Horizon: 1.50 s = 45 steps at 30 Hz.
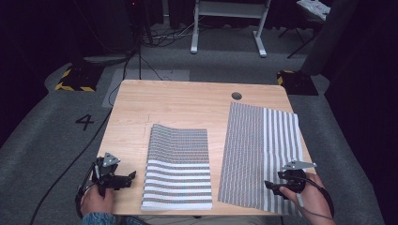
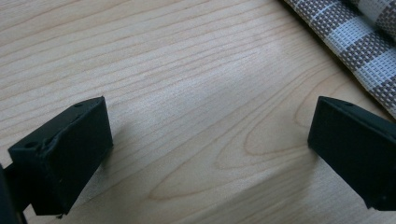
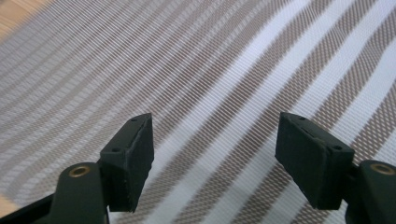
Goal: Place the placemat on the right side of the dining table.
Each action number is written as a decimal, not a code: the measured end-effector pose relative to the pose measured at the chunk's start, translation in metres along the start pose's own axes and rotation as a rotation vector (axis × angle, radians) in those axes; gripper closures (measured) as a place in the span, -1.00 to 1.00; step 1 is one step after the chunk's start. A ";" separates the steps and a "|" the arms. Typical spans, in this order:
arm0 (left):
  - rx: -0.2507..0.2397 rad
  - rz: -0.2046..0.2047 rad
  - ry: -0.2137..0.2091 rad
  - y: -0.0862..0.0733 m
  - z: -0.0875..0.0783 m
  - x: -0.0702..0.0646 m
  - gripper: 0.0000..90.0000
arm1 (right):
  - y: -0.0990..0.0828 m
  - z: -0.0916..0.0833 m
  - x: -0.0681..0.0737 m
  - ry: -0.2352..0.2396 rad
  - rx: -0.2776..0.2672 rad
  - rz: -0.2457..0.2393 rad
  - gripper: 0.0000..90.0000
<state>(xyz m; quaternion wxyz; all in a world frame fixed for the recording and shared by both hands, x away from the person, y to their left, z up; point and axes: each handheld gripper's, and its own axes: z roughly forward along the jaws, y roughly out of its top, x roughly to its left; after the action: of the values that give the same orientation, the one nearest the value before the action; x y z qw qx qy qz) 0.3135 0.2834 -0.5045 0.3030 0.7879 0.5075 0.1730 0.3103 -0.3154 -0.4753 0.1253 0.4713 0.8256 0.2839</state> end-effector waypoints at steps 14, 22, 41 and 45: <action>0.000 0.000 0.001 0.000 0.000 0.000 -1.00 | 0.015 0.016 -0.030 -0.037 0.020 -0.042 -0.25; 0.000 0.000 0.002 0.000 0.000 0.000 -1.00 | 0.023 0.022 -0.047 -0.040 0.005 -0.039 -0.25; -0.001 0.000 0.001 0.000 0.000 0.000 -1.00 | 0.024 0.034 0.088 0.188 -0.066 -0.300 -0.33; 0.000 0.000 0.001 0.000 0.000 0.000 -1.00 | 0.025 0.043 0.098 0.195 -0.056 -0.322 -0.33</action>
<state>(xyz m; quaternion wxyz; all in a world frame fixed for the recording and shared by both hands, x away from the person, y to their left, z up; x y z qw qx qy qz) 0.3135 0.2833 -0.5045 0.3028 0.7879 0.5075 0.1732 0.2968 -0.2076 -0.4896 0.1015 0.2996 0.8904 0.3272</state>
